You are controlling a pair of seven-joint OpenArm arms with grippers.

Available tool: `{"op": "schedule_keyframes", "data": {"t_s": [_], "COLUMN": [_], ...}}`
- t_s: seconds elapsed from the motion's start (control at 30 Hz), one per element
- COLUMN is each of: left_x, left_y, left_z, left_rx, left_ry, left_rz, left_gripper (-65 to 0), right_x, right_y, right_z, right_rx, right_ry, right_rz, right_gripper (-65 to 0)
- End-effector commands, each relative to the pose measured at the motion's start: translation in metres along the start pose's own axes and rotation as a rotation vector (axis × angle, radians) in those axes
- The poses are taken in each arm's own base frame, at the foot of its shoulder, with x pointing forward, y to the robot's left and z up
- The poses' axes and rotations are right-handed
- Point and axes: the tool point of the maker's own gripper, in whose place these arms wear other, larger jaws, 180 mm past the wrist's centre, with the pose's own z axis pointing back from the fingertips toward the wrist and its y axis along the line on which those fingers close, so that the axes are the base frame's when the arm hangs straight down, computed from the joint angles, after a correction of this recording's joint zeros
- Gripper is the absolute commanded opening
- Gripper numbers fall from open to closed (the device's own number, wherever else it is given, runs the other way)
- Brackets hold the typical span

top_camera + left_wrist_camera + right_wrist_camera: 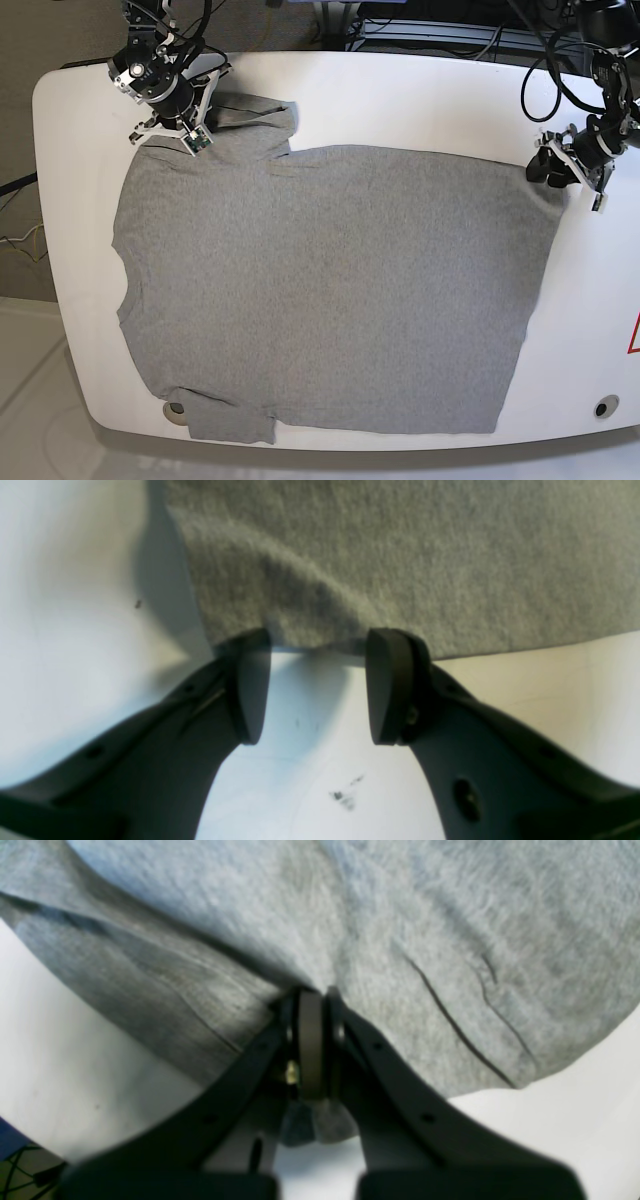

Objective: Fold the T-shirt properly
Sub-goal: 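Hold both shoulder corners steady with both grippers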

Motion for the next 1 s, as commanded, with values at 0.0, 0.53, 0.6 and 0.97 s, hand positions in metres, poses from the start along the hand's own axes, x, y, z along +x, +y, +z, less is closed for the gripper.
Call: {"op": "schedule_keyframes", "data": {"t_s": [0.0,0.53,0.6,0.97], "left_x": [-0.002,0.004,0.007,0.018], "left_y": [0.005,-0.001,0.003,0.011], "left_z": [0.001,-0.005,-0.001,0.006], "left_rx": [0.019,0.013,0.02,0.028], "left_ry": [0.011,-0.031,-0.043,-0.047], "left_rz": [-0.001,0.022,0.029,0.012], "left_gripper": [-34.8,-37.1,-36.7,-36.7], "right_x": [-0.002,-0.002,-0.002,-0.003], "right_y": [-0.005,-0.005,-0.005,-0.004], "right_z": [0.002,0.003,0.003,0.003], "right_rx": [-0.012,-0.013,-0.011,-0.012], "right_ry": [0.015,0.012,0.009,0.014], "right_rz": [0.01,0.011,0.007,0.011], "right_gripper": [-65.0,-65.0,-65.0,-65.0]}}
